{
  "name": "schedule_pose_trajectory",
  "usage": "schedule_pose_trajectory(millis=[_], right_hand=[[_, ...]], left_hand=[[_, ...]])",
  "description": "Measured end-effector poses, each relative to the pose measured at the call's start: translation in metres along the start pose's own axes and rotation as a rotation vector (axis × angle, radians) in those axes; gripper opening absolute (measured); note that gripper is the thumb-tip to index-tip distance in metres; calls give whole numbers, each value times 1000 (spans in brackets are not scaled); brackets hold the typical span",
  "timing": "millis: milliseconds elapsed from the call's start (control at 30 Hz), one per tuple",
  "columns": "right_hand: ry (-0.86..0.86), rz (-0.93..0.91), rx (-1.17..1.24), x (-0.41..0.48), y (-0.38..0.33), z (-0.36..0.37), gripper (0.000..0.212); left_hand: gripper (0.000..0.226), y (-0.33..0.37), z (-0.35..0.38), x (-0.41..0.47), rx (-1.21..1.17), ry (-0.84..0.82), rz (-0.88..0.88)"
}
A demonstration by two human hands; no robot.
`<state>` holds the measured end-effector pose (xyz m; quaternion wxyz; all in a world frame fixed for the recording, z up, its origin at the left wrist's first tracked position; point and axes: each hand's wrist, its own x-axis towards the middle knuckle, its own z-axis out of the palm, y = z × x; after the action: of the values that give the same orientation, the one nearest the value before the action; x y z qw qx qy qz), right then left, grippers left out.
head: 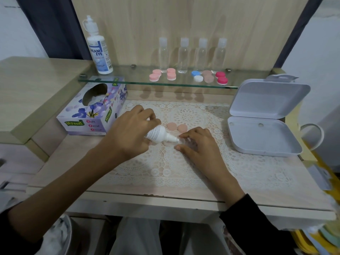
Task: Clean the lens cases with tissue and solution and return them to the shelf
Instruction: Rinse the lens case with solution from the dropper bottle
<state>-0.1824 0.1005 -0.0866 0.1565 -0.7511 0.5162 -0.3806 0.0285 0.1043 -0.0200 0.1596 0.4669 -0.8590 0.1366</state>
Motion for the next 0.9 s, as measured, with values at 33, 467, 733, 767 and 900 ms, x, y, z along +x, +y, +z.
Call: schedule_pose_trajectory(millis=[33, 467, 733, 767, 900], right_hand=[[0, 1, 0, 0, 0, 0, 35], [6, -5, -1, 0, 1, 0, 35], [6, -6, -6, 0, 1, 1, 36], [4, -6, -5, 0, 2, 1, 36], [3, -4, 3, 0, 2, 2, 36]], left_hand=[[59, 0, 0, 1, -1, -6, 1], [50, -2, 0, 10, -9, -3, 34], [49, -4, 2, 9, -26, 3, 32], [49, -4, 2, 9, -29, 2, 32], [50, -5, 3, 9, -36, 6, 38]])
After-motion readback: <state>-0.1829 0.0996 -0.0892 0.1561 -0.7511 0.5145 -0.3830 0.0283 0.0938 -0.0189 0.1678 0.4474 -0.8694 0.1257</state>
